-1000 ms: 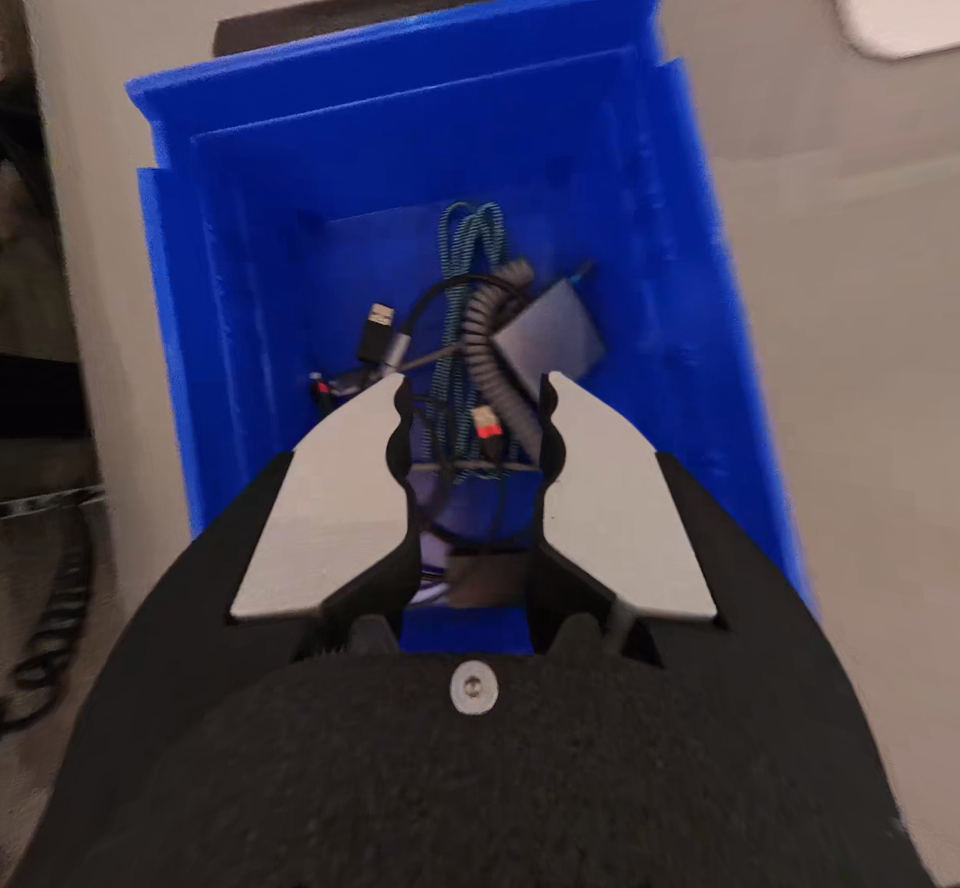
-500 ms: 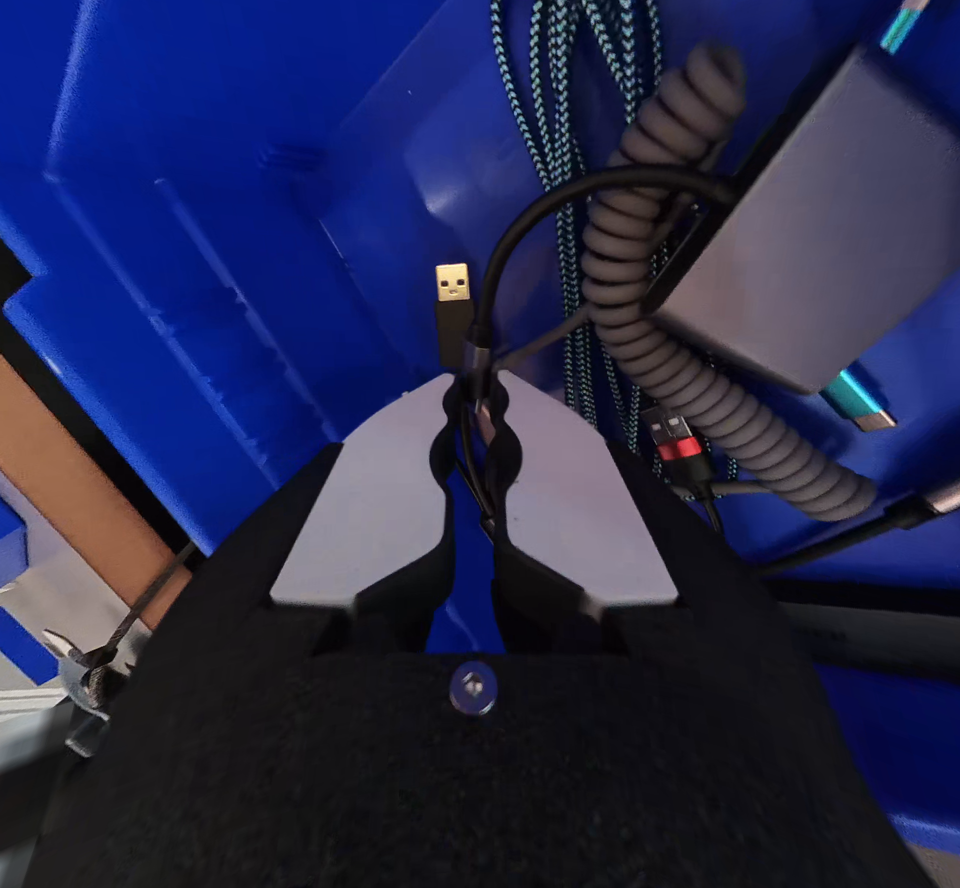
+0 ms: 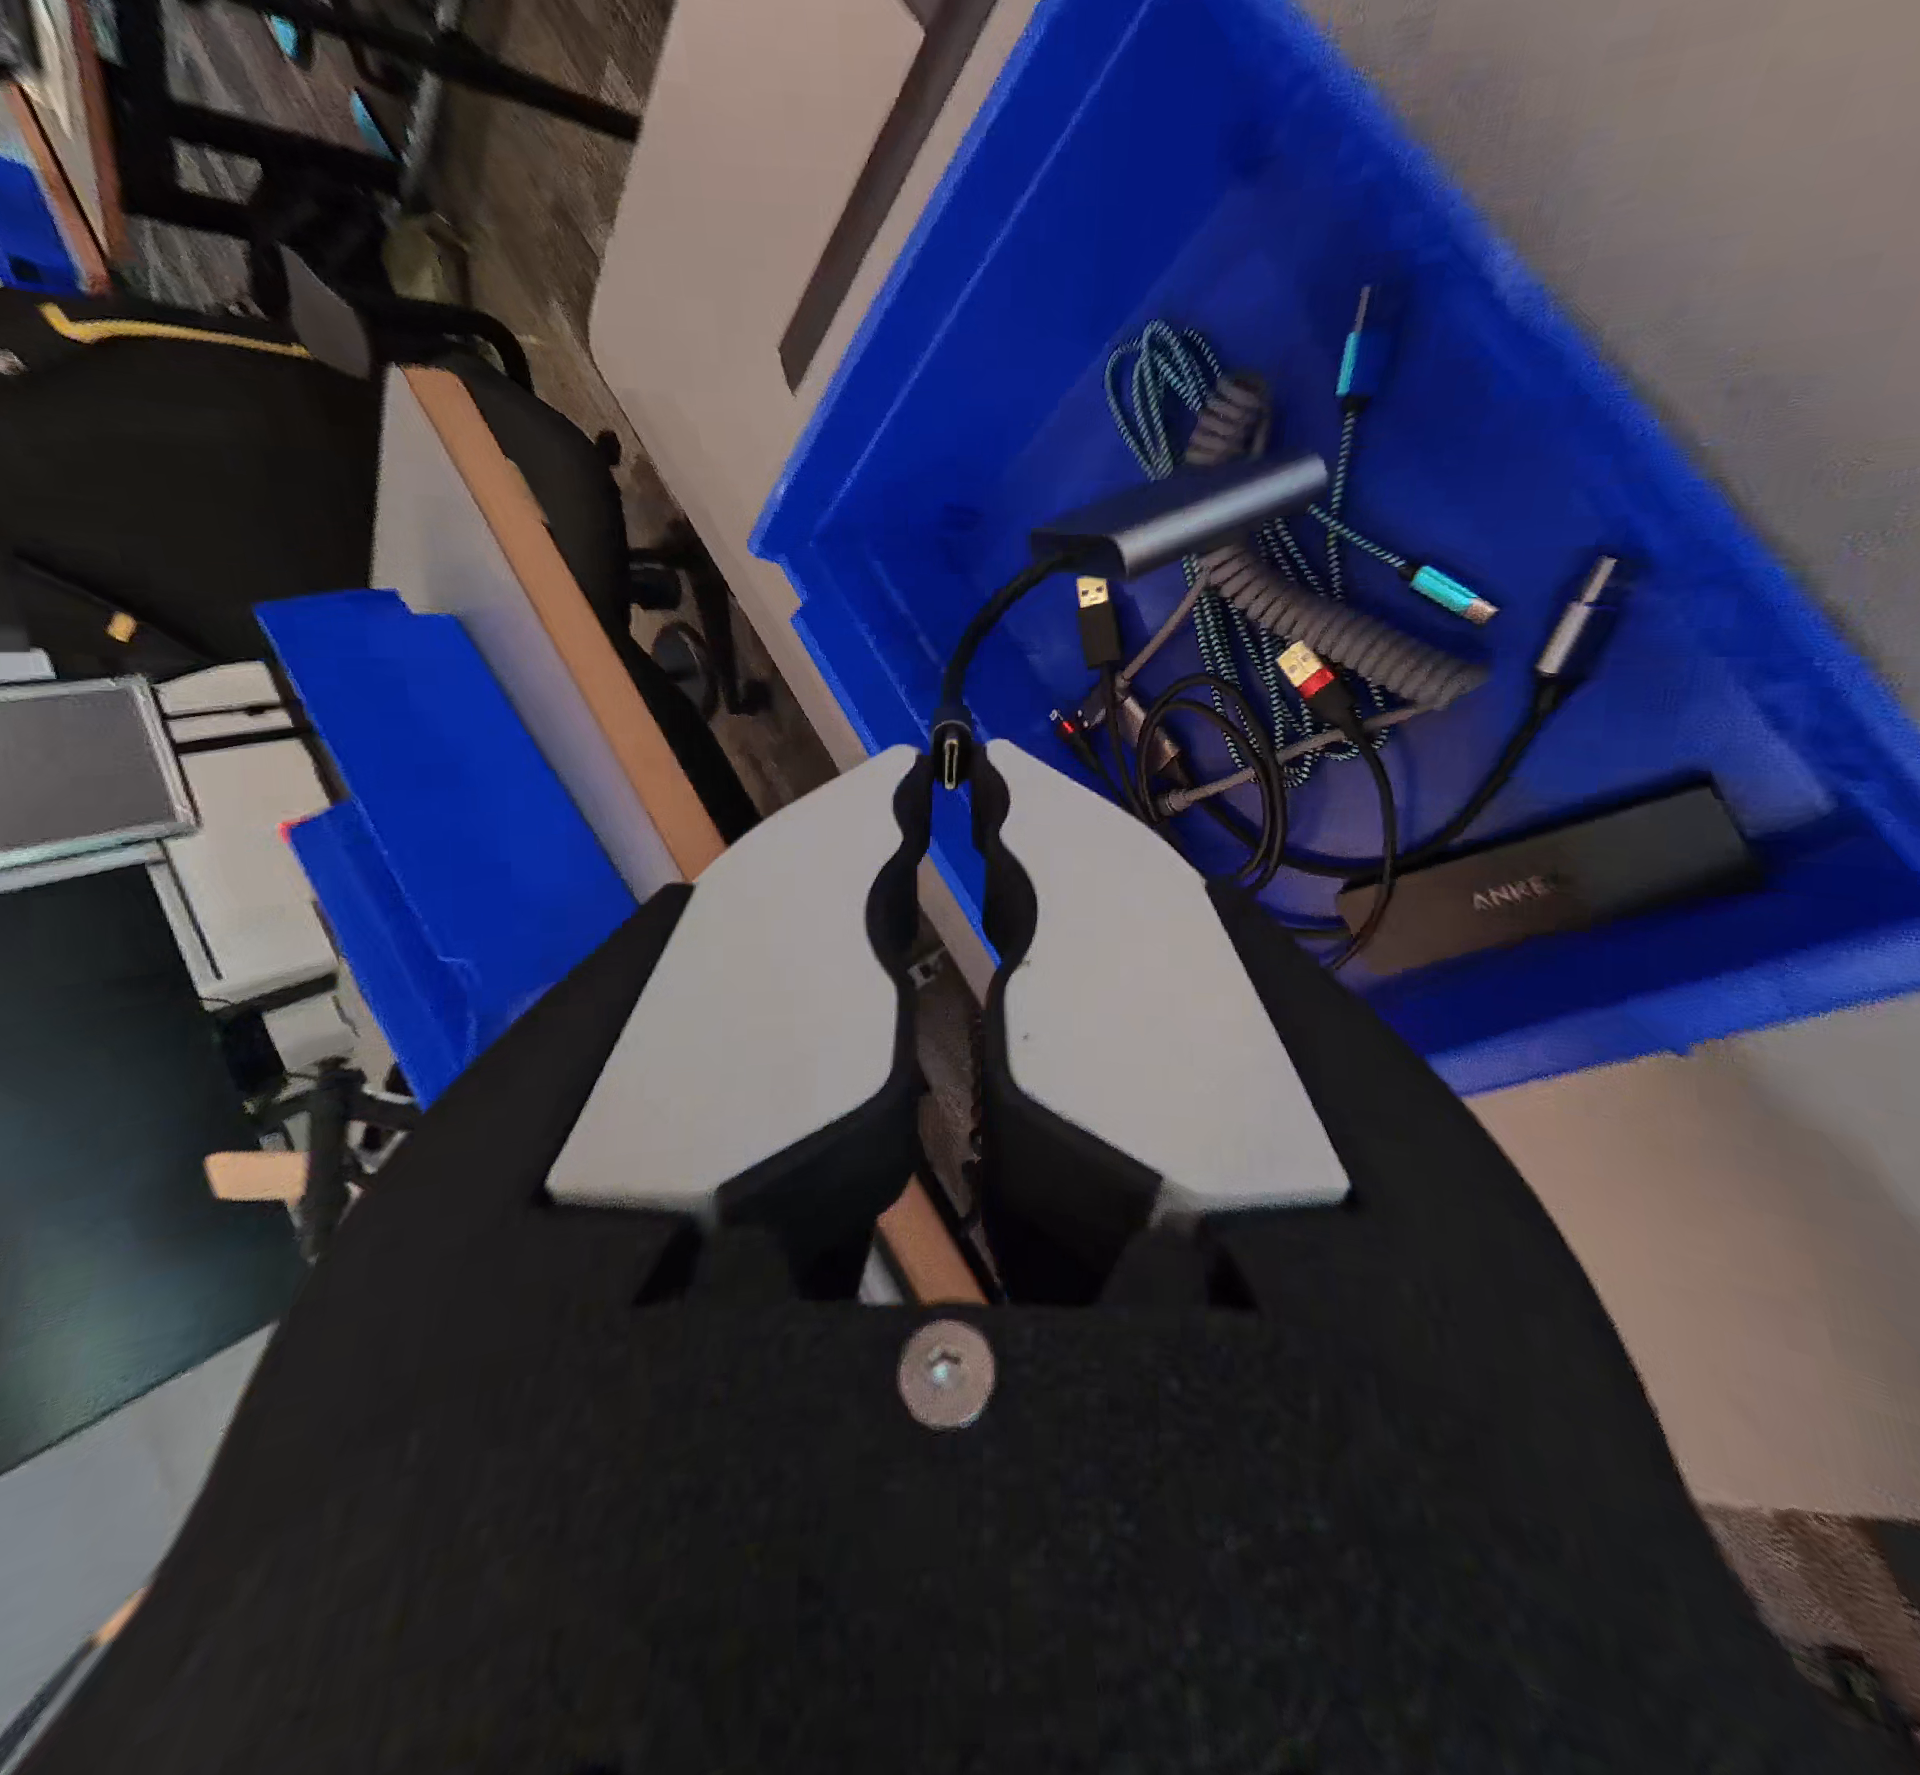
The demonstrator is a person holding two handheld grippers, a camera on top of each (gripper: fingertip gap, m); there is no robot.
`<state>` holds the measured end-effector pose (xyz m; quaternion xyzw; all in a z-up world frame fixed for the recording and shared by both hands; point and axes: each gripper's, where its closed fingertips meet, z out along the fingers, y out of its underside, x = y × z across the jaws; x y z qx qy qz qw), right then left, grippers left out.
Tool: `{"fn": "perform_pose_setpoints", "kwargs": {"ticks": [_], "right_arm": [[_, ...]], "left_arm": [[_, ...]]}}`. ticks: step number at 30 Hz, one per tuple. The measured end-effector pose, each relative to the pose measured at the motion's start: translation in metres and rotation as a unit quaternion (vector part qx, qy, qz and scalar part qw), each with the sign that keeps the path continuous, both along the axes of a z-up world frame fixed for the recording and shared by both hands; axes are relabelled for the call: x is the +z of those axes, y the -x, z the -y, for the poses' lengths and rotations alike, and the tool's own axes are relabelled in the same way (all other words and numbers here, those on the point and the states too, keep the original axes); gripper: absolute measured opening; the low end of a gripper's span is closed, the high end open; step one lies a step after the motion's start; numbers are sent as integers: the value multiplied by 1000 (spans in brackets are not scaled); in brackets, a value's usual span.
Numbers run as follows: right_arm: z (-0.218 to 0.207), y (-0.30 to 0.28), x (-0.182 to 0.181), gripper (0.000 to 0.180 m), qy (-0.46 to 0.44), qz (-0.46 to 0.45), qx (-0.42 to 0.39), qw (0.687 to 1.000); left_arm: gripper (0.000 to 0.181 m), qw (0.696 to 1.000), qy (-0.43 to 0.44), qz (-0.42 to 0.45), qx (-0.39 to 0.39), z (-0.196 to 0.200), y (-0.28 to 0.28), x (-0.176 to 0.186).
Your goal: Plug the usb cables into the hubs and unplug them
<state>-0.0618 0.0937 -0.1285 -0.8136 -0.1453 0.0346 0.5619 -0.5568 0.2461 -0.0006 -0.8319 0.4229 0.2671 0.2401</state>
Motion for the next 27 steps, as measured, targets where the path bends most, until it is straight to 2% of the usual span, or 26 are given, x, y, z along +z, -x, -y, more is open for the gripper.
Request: {"fn": "perform_pose_setpoints", "kwargs": {"ticks": [7, 11, 16, 21, 27], "right_arm": [[3, 3, 0, 52, 7, -13, 7, 1000], [4, 4, 7, 52, 0, -10, 10, 1000], [5, 5, 12, 52, -3, -9, 13, 1000], [6, 4, 11, 51, 4, -7, 19, 1000], [7, -1, 9, 52, 16, -10, 26, 999]], "left_arm": [[7, 994, -40, 15, -96, 36, -84, 61], [7, 983, -36, 73, -163, 56, -154, 69], [7, 963, -9, 140, -229, 68, -242, 32], [7, 944, 39, 177, -276, 76, -316, -37], [7, 926, 92, 194, -312, 73, -356, -104]]}}
